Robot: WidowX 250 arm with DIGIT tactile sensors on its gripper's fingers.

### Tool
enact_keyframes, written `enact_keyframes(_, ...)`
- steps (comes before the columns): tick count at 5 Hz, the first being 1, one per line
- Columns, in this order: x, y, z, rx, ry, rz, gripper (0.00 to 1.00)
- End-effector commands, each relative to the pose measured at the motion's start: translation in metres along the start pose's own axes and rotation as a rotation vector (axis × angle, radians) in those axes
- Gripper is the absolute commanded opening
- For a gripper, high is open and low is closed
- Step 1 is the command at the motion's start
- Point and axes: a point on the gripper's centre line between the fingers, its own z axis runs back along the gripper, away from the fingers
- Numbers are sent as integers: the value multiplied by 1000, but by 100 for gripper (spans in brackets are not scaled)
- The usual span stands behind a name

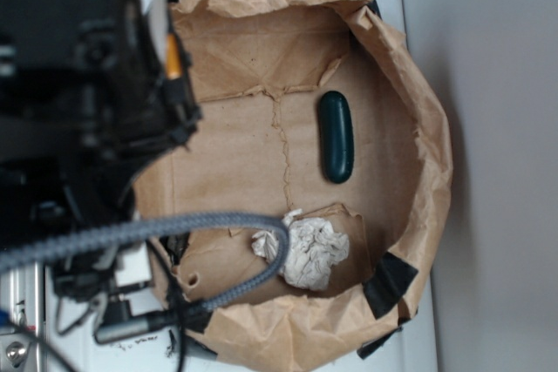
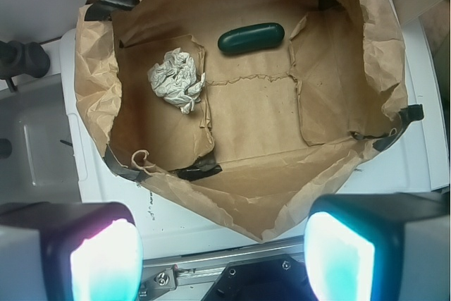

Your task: Grab the plastic pickle.

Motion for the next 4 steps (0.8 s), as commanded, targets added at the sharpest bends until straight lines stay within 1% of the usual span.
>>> enact_keyframes(1, 23, 30, -29, -46, -164, 104, 100)
enact_keyframes(2, 50, 50, -62, -84, -256, 198, 100)
enact_keyframes(3, 79, 66, -92, -127, -282, 345, 100)
enact_keyframes(4, 112, 74, -112, -141, -247, 416, 100)
